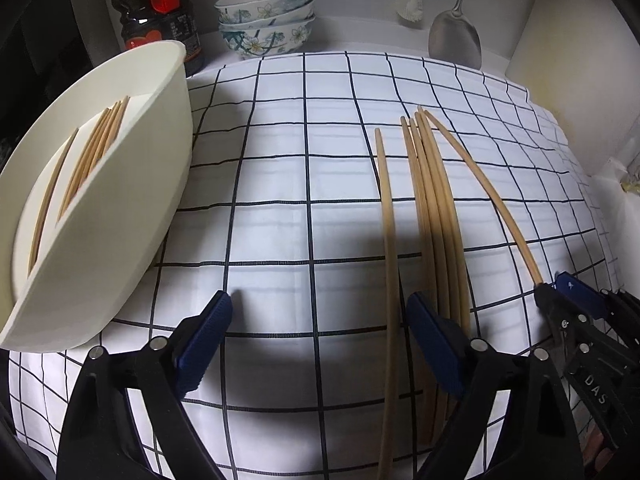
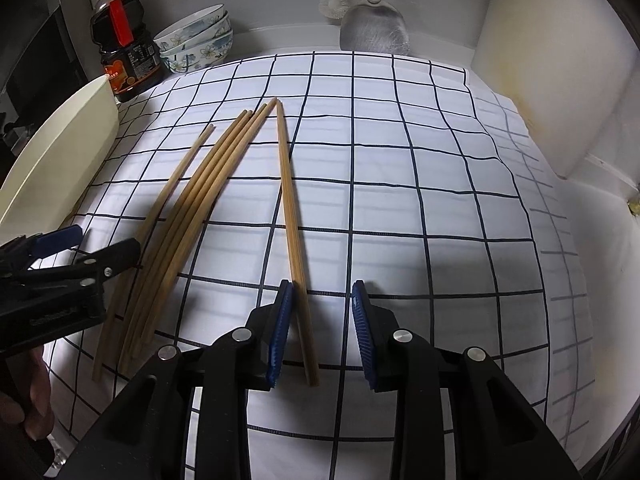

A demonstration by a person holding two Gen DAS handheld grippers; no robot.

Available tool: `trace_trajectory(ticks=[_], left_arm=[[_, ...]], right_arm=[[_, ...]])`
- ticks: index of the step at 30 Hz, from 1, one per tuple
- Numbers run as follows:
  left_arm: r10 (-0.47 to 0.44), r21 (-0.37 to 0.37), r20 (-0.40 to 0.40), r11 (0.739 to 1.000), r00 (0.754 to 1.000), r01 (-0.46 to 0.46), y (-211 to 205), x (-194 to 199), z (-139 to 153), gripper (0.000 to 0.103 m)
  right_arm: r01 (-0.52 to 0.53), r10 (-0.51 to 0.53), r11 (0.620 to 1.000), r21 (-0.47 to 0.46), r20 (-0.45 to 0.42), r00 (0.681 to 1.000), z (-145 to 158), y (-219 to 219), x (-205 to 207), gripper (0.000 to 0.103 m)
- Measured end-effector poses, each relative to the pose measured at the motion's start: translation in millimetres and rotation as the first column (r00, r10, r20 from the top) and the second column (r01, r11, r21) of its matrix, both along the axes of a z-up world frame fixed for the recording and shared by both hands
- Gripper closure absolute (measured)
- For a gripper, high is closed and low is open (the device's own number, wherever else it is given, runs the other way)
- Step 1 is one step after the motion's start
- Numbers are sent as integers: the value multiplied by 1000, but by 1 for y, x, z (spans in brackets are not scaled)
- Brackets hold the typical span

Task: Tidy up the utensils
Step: 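Close the left tool on a chopstick while the right tool grasps another, then carry both held chopsticks over the white dish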

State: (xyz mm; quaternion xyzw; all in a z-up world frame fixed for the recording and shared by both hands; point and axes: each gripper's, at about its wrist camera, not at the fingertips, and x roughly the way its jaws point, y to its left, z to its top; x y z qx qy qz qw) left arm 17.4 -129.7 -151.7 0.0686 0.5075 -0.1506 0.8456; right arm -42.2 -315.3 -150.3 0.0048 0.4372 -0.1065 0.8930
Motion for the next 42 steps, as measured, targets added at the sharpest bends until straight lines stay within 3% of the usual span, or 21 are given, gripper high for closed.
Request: trace_trajectory(ticks=[7, 10, 15, 16, 18, 19, 20, 28, 37, 42], left_arm=[[-19, 21, 41, 1000, 999, 19, -9, -1, -1, 26], [-38, 21, 58, 999, 998, 37, -16, -1, 1, 38], [-59, 6, 60, 998, 996, 59, -24, -2, 4, 62], [-62, 4, 60, 998, 996, 62, -25, -2, 4, 66], [-73, 2, 56, 997, 996, 73, -28, -4, 5, 87], [-78, 2, 53, 997, 996, 78, -29, -5, 5, 91], [-81, 4, 50, 997, 995, 81, -31, -6, 6, 96], [-76, -40, 12, 996, 997, 76, -25, -7, 14, 96], [-56, -125, 60, 990, 997, 63, 1, -3, 67, 96], [-13, -168, 125, 985, 992, 34, 40, 6, 106, 96]], right_arm=[[-16, 16, 1000, -22, 9, 1000, 0, 2, 11, 73], [-26, 26, 999, -35, 18, 999, 0, 3, 19, 72], [-55, 57, 997, -54, 26, 998, 1, 6, 31, 73], [-64, 66, 997, -51, 27, 997, 1, 6, 32, 78], [-83, 84, 996, -43, 24, 996, 1, 8, 33, 85], [-87, 88, 995, -44, 23, 996, 1, 10, 33, 93], [-89, 90, 995, -44, 21, 996, 1, 10, 33, 96], [-48, 46, 997, 62, 22, 999, 7, 1, 23, 97], [-59, 50, 994, 89, 97, 994, 56, 20, 14, 97], [-113, 99, 991, 77, 164, 981, 94, 54, 23, 97]])
